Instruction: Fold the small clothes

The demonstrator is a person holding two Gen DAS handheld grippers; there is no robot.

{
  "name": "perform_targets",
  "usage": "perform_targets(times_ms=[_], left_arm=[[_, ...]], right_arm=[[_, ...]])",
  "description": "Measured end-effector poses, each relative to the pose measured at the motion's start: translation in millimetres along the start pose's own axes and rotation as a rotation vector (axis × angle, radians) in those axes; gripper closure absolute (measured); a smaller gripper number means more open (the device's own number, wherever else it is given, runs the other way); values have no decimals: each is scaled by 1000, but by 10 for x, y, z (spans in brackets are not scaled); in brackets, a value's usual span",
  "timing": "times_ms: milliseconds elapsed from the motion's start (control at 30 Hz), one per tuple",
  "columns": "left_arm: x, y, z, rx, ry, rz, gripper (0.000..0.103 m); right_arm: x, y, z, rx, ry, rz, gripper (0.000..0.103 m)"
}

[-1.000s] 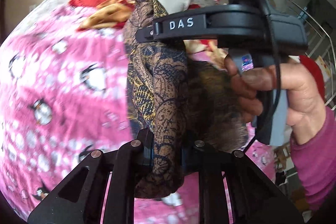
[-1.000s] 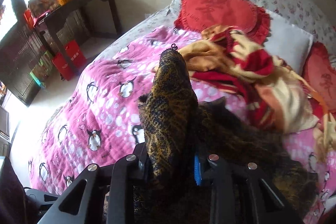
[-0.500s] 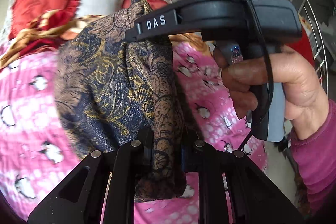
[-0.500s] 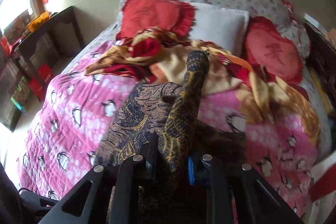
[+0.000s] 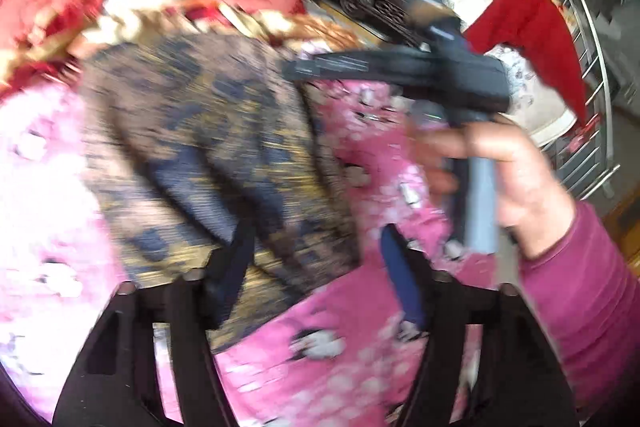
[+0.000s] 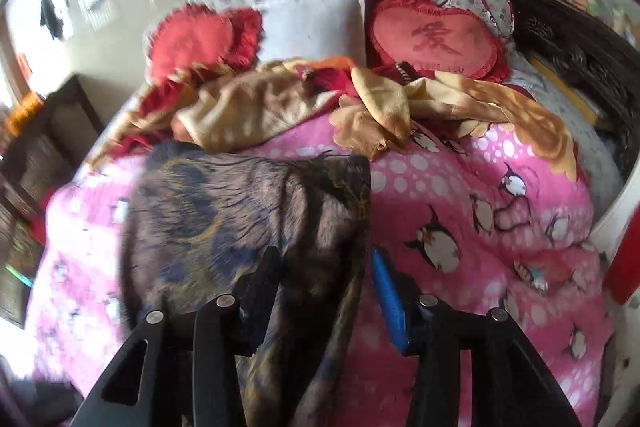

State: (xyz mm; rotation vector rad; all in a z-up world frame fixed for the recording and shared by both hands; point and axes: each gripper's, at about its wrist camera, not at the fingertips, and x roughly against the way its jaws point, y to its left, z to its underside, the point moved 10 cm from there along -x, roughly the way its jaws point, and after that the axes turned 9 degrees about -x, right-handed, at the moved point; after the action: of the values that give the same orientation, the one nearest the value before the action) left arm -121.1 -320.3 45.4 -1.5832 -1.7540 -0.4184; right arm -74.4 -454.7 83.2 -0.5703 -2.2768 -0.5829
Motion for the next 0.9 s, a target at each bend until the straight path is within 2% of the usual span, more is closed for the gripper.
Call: perform_targets(times_ms=[133, 200, 233, 267, 300, 333, 400, 467, 533, 633, 667, 700, 767, 867, 900], left_arm=[[183, 408, 244, -34, 21, -189, 34], [160, 577, 447, -4, 62, -241, 34], [101, 647, 504, 14, 75, -243, 34], [20, 703, 568, 32, 90, -240, 34], [-31, 676, 607, 39, 105, -244, 34], [-63, 673, 679, 44, 125, -253, 34], [-141, 682, 773, 43, 148, -260, 34], [-219, 701, 889, 46, 170, -262, 34], [-301, 713, 969, 45, 192, -262, 34], [-209, 708, 929, 43, 164, -283, 34], [-167, 693, 858, 41, 135, -285, 34], [-111, 689, 796, 39, 107, -293, 34], [-18, 735, 674, 37, 60, -324, 34], [-5, 861, 550, 46, 38, -378, 34], [-22, 905, 527, 55, 43, -395, 34]], right_arm=[[239, 166, 345, -1, 10, -96, 55], [137, 254, 572, 14, 59, -111, 55], [47, 266, 668, 28, 82, -98, 55], [-68, 262, 761, 45, 106, -67, 68], [-145, 246, 827, 58, 123, -49, 96], [-193, 227, 888, 53, 134, -44, 96], [-111, 167, 884, 25, 101, -60, 97], [-81, 25, 903, 2, 83, -41, 97], [-220, -114, 1007, -22, 128, -9, 97], [-150, -82, 957, -27, 103, -49, 96], [-72, -53, 884, -38, 78, -74, 89], [-1, -46, 789, -50, 48, -83, 67], [101, -57, 548, -76, -38, -70, 40], [-39, -20, 275, -102, -60, -43, 42], [-172, -1, 188, -107, -47, -35, 57]])
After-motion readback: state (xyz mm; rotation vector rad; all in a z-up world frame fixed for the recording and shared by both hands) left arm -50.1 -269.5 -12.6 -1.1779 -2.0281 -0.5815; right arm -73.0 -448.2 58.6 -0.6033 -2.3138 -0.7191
